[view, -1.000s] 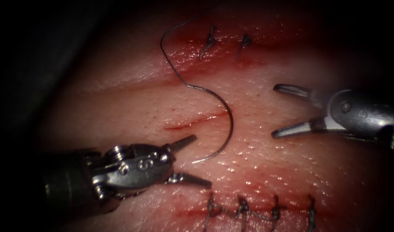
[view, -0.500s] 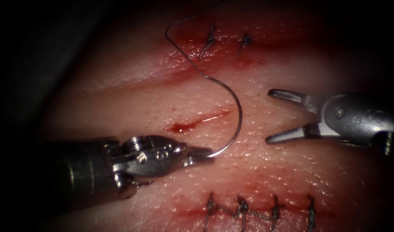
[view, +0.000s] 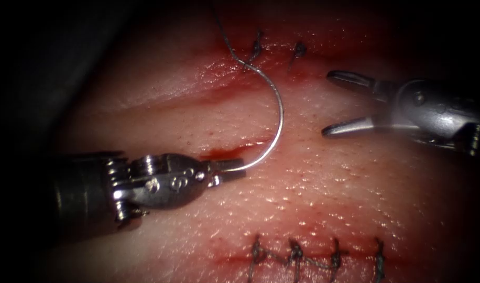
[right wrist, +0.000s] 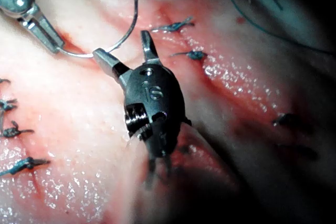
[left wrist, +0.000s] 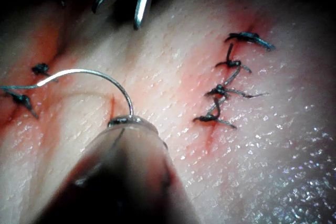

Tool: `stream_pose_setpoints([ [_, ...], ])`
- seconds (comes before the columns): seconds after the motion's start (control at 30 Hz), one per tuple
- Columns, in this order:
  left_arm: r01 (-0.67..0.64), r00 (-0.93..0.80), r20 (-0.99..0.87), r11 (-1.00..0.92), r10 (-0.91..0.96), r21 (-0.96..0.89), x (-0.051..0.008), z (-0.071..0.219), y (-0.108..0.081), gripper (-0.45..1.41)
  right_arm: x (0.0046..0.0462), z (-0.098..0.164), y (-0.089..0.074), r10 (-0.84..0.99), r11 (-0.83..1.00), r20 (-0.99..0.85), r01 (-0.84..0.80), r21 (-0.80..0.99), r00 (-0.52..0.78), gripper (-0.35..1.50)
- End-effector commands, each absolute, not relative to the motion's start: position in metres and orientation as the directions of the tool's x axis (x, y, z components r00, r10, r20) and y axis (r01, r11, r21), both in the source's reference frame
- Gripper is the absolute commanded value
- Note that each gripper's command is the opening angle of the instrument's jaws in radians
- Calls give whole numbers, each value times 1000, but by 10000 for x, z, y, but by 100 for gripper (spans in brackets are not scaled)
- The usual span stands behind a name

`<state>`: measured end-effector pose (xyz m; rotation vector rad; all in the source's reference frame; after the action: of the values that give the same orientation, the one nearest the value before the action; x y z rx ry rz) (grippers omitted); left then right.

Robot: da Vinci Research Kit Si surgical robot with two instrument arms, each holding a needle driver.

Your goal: Wound Closure

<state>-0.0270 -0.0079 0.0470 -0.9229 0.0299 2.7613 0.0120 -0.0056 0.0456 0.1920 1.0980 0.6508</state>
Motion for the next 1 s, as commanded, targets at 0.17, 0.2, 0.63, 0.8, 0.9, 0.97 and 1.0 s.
stream_pose_setpoints([
  [0.17,-201,-821,-563,-972,98,124,-279,474,-80,-45,127,471,-46,790,608,-560,-430,667,248,115],
  [0.2,-196,-830,-553,-968,77,158,-279,473,-80,-45,127,473,-45,805,590,-541,-432,682,245,116],
  [0.63,-128,-877,-477,-928,-60,351,-286,454,-93,-45,163,483,-38,904,425,-363,-388,818,226,125],
  [0.8,-131,-883,-467,-927,-52,351,-284,453,-94,-45,181,486,-36,906,418,-350,-370,830,238,106],
  [0.9,-126,-885,-462,-925,-59,359,-285,451,-95,-45,187,489,-36,906,418,-347,-377,827,242,106],
  [0.97,-121,-886,-459,-925,-63,361,-285,450,-96,-45,190,490,-35,907,417,-347,-380,826,240,105],
  [1.0,-122,-888,-456,-924,-62,362,-286,450,-96,-45,191,490,-35,907,416,-345,-382,825,241,101],
])
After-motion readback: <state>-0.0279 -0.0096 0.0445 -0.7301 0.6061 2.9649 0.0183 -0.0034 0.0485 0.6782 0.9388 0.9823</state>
